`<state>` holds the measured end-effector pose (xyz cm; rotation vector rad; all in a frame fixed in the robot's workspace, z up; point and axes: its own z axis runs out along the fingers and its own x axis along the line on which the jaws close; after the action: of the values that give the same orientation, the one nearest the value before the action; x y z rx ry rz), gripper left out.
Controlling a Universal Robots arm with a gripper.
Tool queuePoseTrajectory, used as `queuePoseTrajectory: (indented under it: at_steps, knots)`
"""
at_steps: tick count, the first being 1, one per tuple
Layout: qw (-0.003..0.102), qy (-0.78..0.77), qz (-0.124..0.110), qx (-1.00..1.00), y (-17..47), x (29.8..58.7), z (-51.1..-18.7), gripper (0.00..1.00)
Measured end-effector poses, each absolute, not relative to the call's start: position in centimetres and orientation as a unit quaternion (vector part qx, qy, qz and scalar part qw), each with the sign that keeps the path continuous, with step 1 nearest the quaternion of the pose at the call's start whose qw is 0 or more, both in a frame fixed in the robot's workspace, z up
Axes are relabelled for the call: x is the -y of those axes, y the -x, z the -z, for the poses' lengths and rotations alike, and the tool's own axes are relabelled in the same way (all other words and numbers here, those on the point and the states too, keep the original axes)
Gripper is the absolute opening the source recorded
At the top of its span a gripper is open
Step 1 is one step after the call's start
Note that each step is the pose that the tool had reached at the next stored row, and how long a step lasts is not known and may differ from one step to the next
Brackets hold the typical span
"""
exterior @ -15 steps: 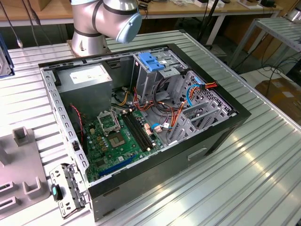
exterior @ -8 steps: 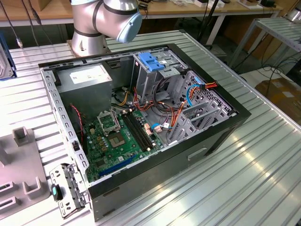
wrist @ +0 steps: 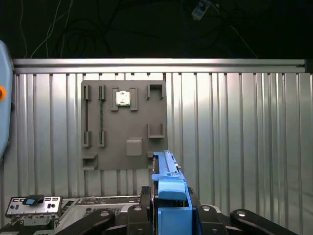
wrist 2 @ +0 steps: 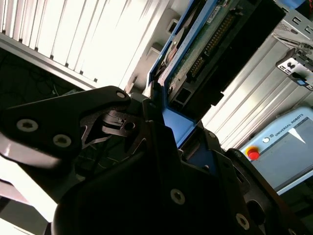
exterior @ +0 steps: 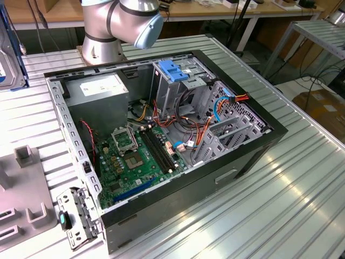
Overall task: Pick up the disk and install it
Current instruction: 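Pick up the disk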
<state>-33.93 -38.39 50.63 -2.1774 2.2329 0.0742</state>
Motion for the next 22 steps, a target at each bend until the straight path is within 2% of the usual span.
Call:
queuePoseTrajectory:
  at_steps: [22]
  knots:
    - [0.011,0.696,-0.024,-0.718,31.0,38.7,-50.6,0.37]
